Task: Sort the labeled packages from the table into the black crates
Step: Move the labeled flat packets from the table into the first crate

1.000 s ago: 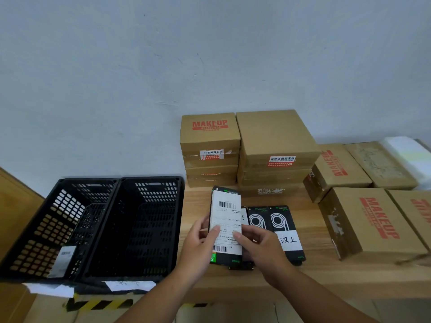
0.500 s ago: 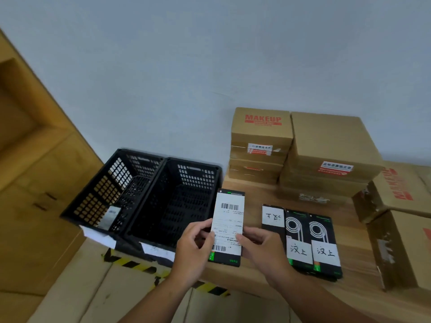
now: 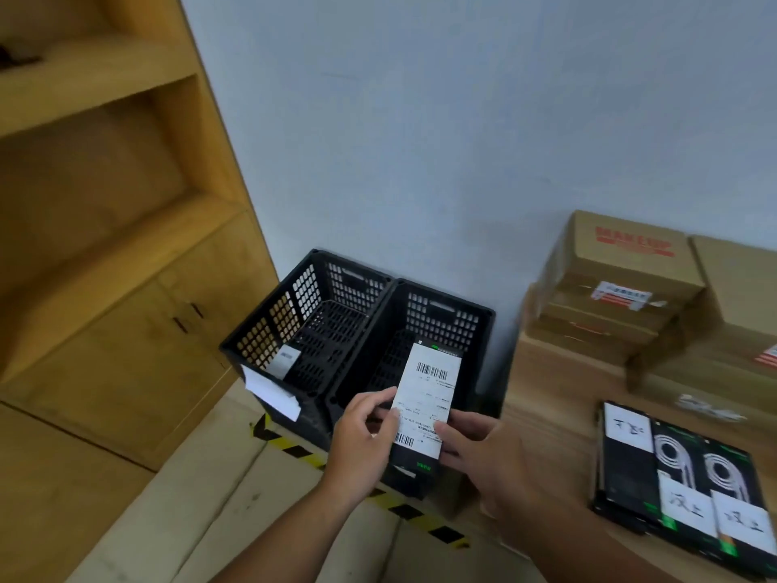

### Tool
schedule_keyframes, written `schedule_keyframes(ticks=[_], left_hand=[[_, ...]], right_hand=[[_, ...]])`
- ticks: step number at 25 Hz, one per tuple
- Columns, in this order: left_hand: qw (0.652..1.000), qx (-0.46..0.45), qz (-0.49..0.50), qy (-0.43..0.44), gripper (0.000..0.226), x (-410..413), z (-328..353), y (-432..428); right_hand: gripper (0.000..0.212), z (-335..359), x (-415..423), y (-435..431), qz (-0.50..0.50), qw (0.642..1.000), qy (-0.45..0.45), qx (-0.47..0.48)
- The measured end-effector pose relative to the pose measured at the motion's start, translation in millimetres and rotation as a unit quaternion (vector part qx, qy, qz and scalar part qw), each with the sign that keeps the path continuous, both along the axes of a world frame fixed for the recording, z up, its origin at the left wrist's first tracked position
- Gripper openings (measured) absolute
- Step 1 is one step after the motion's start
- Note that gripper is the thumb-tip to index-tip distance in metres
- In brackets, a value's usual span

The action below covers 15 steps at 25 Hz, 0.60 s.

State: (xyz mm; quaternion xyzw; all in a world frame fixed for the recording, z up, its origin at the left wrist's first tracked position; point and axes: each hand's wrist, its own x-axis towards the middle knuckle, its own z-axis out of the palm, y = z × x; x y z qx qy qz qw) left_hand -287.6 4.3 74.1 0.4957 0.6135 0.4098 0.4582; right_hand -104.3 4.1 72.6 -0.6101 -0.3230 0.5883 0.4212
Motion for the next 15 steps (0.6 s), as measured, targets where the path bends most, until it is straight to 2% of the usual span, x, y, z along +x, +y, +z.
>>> schedule_keyframes(ticks=[6, 15], left_hand=[[1.000, -0.003, 0.017, -0.006, 0.027, -100, -7, 23], [0.999, -0.021, 0.041, 0.000, 0.028, -196, -23, 92]], right_hand=[[0.016, 4, -100, 26, 0.027, 1.000, -0.014, 0.001], [0.014, -11, -199, 110, 0.052, 0.998, -0.019, -0.021]])
